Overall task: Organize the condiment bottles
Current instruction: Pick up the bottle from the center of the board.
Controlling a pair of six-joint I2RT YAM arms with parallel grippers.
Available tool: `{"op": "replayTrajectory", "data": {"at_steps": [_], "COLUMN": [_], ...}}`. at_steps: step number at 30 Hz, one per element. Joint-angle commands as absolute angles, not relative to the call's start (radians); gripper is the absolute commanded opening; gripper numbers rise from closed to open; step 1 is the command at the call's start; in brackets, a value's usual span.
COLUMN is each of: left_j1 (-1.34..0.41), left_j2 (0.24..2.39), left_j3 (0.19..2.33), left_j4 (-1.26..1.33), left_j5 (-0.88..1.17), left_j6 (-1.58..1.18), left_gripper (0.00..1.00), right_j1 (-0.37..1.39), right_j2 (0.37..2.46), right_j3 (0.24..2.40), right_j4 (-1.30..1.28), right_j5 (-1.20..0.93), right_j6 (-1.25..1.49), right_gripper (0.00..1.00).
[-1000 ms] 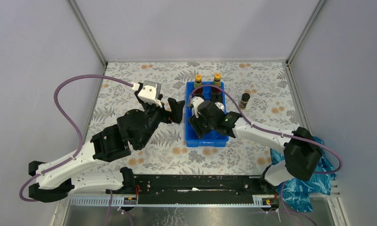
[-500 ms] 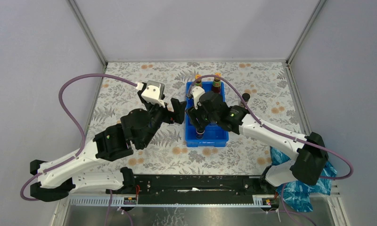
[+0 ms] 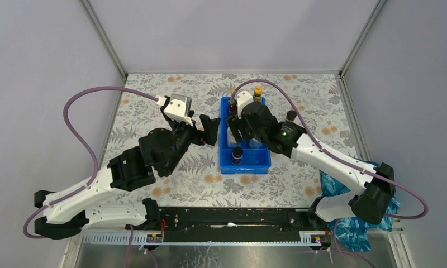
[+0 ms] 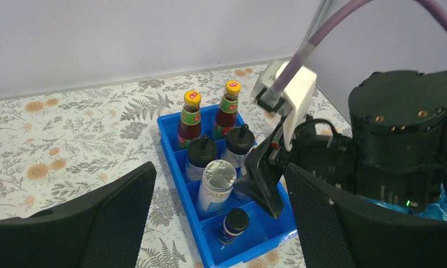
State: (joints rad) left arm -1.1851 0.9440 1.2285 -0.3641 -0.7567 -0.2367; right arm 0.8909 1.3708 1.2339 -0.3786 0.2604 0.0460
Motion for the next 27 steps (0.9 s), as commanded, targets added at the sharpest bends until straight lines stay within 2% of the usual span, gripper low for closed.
{"op": "replayTrajectory", "data": {"at_steps": [1,12,27], "left_j1": [-1.193,-1.193,-1.192], "left_j2": [0.928,0.907,0.907], "left_j3": [1.243,1.22,1.201], "left_j4": [-0.371,-0.369,-0.361], "left_j5": [-0.761,-0.761,-0.753], "left_j6": [-0.247,-0.242,-0.241], "left_gripper": [0.9,0.9,0.9], "right_j1": [0.807,0.47,0.288], "right_j2": [1.328,1.331,1.482], "right_j3": [1.303,1.246,1.145], "right_j4": [-0.406,-0.362,-0.277], "right_j5": [0.364,0.346,0.306], "right_j6": [0.07,0.128,0.199], "right_gripper": [0.75,0.78,0.82]}}
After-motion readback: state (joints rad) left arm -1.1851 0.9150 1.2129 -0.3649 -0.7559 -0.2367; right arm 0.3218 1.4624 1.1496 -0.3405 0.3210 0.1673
